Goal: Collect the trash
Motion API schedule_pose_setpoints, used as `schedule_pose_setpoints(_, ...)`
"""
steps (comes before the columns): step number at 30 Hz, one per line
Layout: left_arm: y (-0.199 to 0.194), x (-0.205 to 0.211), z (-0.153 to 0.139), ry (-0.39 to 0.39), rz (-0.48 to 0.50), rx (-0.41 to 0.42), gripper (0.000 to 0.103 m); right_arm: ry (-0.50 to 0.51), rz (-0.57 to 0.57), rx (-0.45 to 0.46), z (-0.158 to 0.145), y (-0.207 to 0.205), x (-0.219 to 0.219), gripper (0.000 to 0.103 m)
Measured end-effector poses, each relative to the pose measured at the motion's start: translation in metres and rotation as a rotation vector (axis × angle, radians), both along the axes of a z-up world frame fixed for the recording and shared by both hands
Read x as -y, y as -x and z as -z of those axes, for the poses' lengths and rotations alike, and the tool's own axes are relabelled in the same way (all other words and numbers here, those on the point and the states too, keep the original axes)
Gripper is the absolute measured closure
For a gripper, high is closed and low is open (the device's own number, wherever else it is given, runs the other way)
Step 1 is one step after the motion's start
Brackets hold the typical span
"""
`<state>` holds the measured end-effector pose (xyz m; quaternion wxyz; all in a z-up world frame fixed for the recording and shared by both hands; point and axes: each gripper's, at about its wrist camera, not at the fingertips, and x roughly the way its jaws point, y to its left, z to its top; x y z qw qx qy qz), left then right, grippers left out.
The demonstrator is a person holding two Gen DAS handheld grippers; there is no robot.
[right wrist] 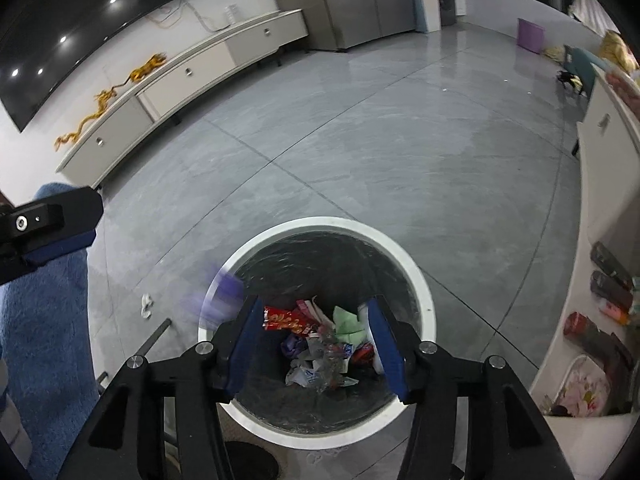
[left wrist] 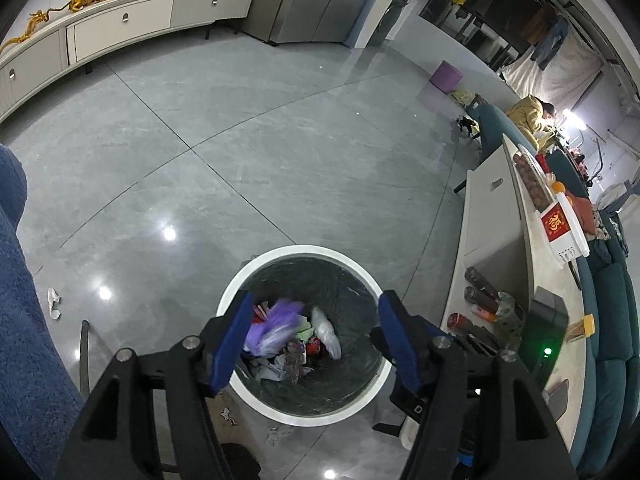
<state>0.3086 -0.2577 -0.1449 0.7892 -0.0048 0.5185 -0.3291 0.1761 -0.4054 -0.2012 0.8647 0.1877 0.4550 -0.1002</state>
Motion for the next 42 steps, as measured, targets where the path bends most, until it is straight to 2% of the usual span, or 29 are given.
schedule_pose_setpoints(5,0.012,-0.011,-0.01,0.018,-0.017,0.011,0.04,0.049,0.032,0.015,-0.021,0.022,-0.005,0.051)
schedule_pose_setpoints(9,0.033,-0.033,-0.031,0.017,-0.059,0.08,0.04,0.089,0.035,0.053,-0.046,0.041,-0.018,0.051)
schedule_pose_setpoints(16,0.083,-0.095,-0.076,0.012,-0.187,0.228,0.04,0.182,-0.028,0.143,-0.1,0.072,-0.067,0.041)
schedule_pose_setpoints(22,0.137,-0.148,-0.108,-0.066,-0.248,0.361,0.04,0.207,-0.065,0.215,-0.137,0.102,-0.101,0.035)
schedule_pose_setpoints(28,0.183,-0.208,-0.126,-0.122,-0.322,0.46,0.04,0.281,-0.145,0.277,-0.176,0.128,-0.147,0.026)
schedule_pose_setpoints(33,0.219,-0.262,-0.14,-0.15,-0.412,0.532,0.039,0.313,-0.164,0.329,-0.199,0.147,-0.172,0.019)
schedule_pose_setpoints(34,0.223,-0.269,-0.142,-0.154,-0.424,0.542,0.038,0.316,-0.163,0.333,-0.201,0.149,-0.175,0.017)
schedule_pose_setpoints(36,0.236,-0.287,-0.148,-0.158,-0.461,0.569,0.023,0.319,-0.155,0.338,-0.203,0.153,-0.183,0.016)
schedule_pose_setpoints(40,0.259,-0.313,-0.156,-0.148,-0.505,0.614,0.019,0.327,-0.162,0.343,-0.201,0.16,-0.205,0.011)
schedule_pose_setpoints(42,0.27,-0.323,-0.159,-0.153,-0.528,0.627,0.013,0.33,-0.172,0.349,-0.199,0.166,-0.213,0.01)
